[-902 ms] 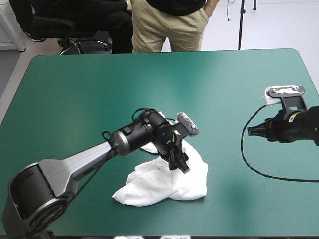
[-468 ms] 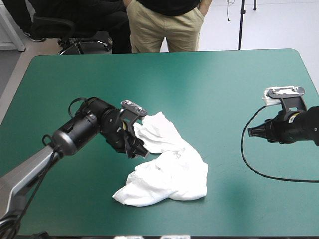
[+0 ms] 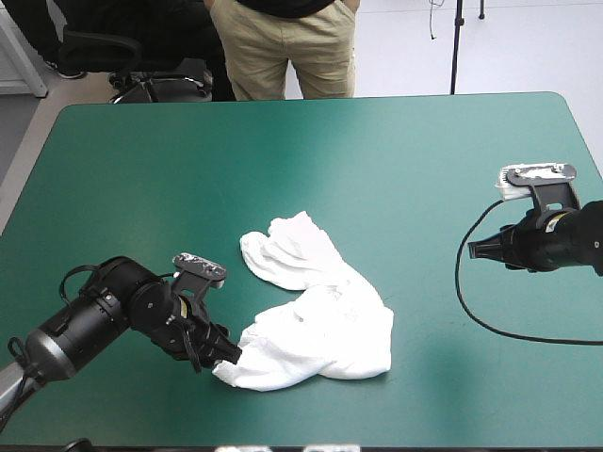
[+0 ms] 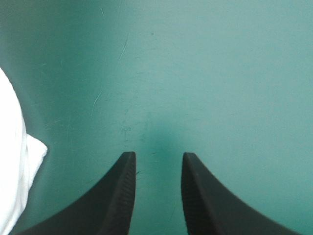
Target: Fold the cloth
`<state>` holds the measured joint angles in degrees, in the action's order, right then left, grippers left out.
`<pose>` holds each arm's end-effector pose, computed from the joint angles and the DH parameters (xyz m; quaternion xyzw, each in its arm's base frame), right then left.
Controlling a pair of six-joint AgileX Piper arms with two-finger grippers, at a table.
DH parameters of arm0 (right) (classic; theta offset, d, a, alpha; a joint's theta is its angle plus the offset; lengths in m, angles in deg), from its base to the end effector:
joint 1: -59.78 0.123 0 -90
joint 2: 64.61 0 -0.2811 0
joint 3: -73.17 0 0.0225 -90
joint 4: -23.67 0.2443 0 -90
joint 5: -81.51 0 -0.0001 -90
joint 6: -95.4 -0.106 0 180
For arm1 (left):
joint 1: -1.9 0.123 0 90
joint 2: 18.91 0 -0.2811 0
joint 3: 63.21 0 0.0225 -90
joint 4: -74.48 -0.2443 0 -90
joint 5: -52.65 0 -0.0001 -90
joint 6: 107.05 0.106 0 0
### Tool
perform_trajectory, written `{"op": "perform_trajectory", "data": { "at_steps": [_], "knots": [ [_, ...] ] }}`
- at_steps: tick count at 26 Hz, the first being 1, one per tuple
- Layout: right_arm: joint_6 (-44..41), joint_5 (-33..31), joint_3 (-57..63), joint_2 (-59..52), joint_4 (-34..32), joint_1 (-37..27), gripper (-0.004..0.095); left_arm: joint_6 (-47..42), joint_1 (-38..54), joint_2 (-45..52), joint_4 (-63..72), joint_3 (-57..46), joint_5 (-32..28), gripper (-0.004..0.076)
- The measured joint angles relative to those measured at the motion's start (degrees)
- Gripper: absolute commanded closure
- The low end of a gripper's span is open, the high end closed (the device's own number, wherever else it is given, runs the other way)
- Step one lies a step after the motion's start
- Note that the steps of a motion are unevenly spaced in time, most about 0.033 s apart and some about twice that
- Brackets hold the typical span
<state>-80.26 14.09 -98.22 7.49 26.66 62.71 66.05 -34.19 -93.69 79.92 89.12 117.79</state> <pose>0.2064 0.0157 0.3622 -0.0579 0.9595 0.0225 0.2748 0.1501 -0.1207 0.2604 0.2355 0.9648 -0.0814 0.0840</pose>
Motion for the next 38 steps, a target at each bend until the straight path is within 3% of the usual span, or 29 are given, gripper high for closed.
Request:
{"op": "perform_trajectory", "data": {
  "at_steps": [20, 23, 27, 28, 29, 34, 38],
  "knots": [
    [-0.25, -0.42, 0.01, 0.00, 0.28, 0.00, 0.0611, 1.31, -4.89, -5.27, 3.34, -8.61, -11.09, 0.0316],
    [-0.25, -0.49, 0.01, 0.00, 0.28, 0.00, 0.0611, 1.31, -4.89, -7.07, 3.05, -9.65, -13.06, 0.0367],
    [-0.25, -0.60, 0.01, 0.00, 0.33, 0.00, 0.0611, 1.43, -4.91, -9.40, 2.08, -10.38, -13.64, 0.0532],
    [-0.25, -0.72, 0.01, 0.00, 0.38, 0.00, 0.0611, 1.56, -4.91, -9.46, 1.80, -10.38, -13.49, 0.0591],
    [-0.02, -0.87, 0.01, 0.00, 0.57, 0.00, 0.0611, 1.86, -4.91, -9.52, 1.25, -10.38, -13.44, 0.0718],
    [1.03, -3.41, 0.01, 0.00, 2.45, 3.54, 0.0610, 2.86, -5.07, -9.52, 1.03, -10.38, -14.04, 0.0741],
    [-1.09, -2.08, 0.01, 0.42, 2.68, 16.10, 0.0500, 3.05, -5.07, -9.52, 1.07, -10.38, -14.04, 0.0741]
  ]
}}
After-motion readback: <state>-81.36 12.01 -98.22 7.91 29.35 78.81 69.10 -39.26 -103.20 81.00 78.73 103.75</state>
